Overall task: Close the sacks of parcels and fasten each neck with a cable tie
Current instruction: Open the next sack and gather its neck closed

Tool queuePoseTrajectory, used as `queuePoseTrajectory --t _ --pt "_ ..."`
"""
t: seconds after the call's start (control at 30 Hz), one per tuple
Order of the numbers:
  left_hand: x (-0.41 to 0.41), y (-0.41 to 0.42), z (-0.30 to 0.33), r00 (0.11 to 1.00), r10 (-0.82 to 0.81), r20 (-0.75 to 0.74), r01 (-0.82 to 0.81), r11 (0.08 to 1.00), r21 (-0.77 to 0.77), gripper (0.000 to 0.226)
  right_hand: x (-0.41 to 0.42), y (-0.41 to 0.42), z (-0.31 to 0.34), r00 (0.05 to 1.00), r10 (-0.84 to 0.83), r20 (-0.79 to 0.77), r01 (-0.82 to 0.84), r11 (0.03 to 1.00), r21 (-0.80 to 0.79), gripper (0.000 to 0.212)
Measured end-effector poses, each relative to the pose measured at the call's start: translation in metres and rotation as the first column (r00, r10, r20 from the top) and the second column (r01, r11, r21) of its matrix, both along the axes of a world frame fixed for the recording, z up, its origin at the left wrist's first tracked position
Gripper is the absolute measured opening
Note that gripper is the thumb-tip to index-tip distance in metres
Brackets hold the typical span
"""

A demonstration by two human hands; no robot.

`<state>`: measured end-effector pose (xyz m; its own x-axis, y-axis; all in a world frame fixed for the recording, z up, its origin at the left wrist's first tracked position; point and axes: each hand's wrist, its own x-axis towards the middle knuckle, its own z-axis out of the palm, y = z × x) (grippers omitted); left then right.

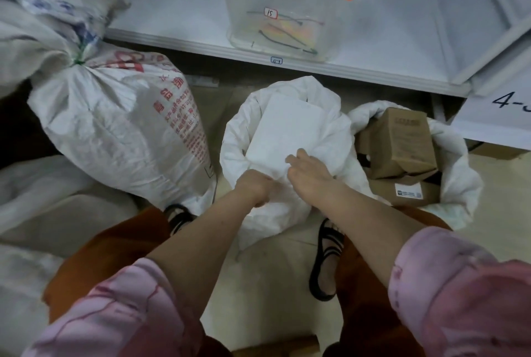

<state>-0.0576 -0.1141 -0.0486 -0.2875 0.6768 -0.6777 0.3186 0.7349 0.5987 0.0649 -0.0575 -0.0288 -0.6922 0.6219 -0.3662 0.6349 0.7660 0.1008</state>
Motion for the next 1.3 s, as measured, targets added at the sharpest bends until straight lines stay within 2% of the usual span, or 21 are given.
queuePoseTrajectory --t 0.07,0.1,0.13,0.2,0.27,0.33,0.4,0.47,0.5,0.53,0.57,0.63,0.73,0.8,0.83,0.9,1.0,1.1,1.2,1.27,1.3 --pt "-0.008 0.001 -0.005 0.952 0.002 -0.307 0.008 0.999 0.032 0.023 -0.005 0.000 -0.005 0.999 0.037 0.039 -0.035 0.999 -0.032 0.019" --pt "-0.013 0.004 -0.006 0.883 -0.035 -0.469 0.080 0.994 0.077 0.022 -0.005 0.001 -0.010 0.996 0.055 0.066 -0.053 0.998 -0.030 0.014" --pt "-0.018 0.009 -0.008 0.832 -0.080 -0.549 0.172 0.978 0.119 0.029 -0.004 0.003 -0.013 0.994 0.069 0.083 -0.066 0.997 -0.035 0.014" --pt "-0.032 0.024 -0.010 0.800 -0.268 -0.537 0.355 0.932 0.065 0.049 0.003 0.006 -0.019 0.992 0.090 0.085 -0.086 0.995 -0.050 0.030" --pt "-0.042 0.039 -0.012 0.720 -0.507 -0.474 0.511 0.849 -0.132 0.065 0.008 0.009 -0.026 0.994 0.075 0.075 -0.069 0.995 -0.077 0.024" --pt "-0.044 0.048 -0.015 0.584 -0.669 -0.460 0.620 0.733 -0.279 0.073 0.012 0.013 -0.032 0.999 0.024 0.042 -0.020 0.996 -0.085 0.018" --pt "-0.043 0.049 -0.018 0.450 -0.753 -0.481 0.697 0.632 -0.338 0.071 0.014 0.014 -0.040 0.997 0.005 0.082 -0.002 0.999 -0.041 0.034" --pt "-0.038 0.043 -0.024 0.303 -0.804 -0.511 0.769 0.523 -0.367 0.065 0.017 0.011 -0.046 0.983 0.049 0.176 -0.043 0.998 -0.035 0.016" --pt "-0.037 0.038 -0.027 0.250 -0.808 -0.534 0.782 0.493 -0.380 0.061 0.019 0.013 -0.047 0.974 0.057 0.217 -0.047 0.998 -0.051 0.016" --pt "-0.037 0.034 -0.031 0.217 -0.797 -0.564 0.778 0.490 -0.393 0.055 0.021 0.016 -0.049 0.980 0.049 0.192 -0.038 0.997 -0.060 0.029" --pt "-0.040 0.028 -0.035 0.207 -0.772 -0.601 0.764 0.511 -0.394 0.048 0.024 0.019 -0.048 0.983 0.058 0.172 -0.049 0.997 -0.059 0.035" --pt "-0.051 0.016 -0.042 0.261 -0.659 -0.705 0.719 0.621 -0.314 0.034 0.028 0.020 -0.040 0.982 0.089 0.164 -0.089 0.996 -0.005 0.039" --pt "-0.063 -0.003 -0.050 0.473 -0.356 -0.806 0.557 0.830 -0.039 0.021 0.046 0.019 -0.054 0.998 0.064 -0.020 -0.061 0.991 0.115 0.041" --pt "-0.050 -0.012 -0.052 0.540 -0.361 -0.761 0.444 0.890 -0.108 0.023 0.053 0.013 -0.068 1.000 -0.009 -0.019 0.012 0.991 0.133 0.039" --pt "-0.041 -0.015 -0.053 0.551 -0.436 -0.711 0.419 0.882 -0.215 0.025 0.053 0.005 -0.066 1.000 -0.023 0.001 0.022 0.991 0.132 0.039" --pt "-0.028 -0.016 -0.054 0.540 -0.600 -0.590 0.490 0.795 -0.359 0.029 0.054 -0.004 -0.064 0.993 -0.061 0.103 0.048 0.991 0.127 0.036" --pt "-0.031 0.004 -0.033 0.501 -0.749 -0.435 0.664 0.654 -0.362 0.029 0.055 -0.012 -0.055 0.972 -0.101 0.210 0.080 0.991 0.107 0.020" --pt "-0.037 0.022 -0.017 0.464 -0.805 -0.370 0.723 0.585 -0.367 0.017 0.042 -0.005 -0.044 0.962 -0.154 0.228 0.155 0.988 0.010 0.028" --pt "-0.031 0.028 -0.023 0.451 -0.779 -0.437 0.692 0.614 -0.380 0.022 0.023 -0.004 -0.033 0.970 -0.178 0.168 0.201 0.971 -0.132 0.037" --pt "-0.027 0.034 -0.025 0.485 -0.663 -0.570 0.640 0.713 -0.285 0.029 0.016 -0.007 -0.027 0.978 -0.176 0.115 0.196 0.960 -0.199 0.044" --pt "-0.025 0.036 -0.026 0.477 -0.624 -0.619 0.643 0.728 -0.238 0.034 0.014 -0.010 -0.026 0.981 -0.167 0.100 0.185 0.959 -0.213 0.044"
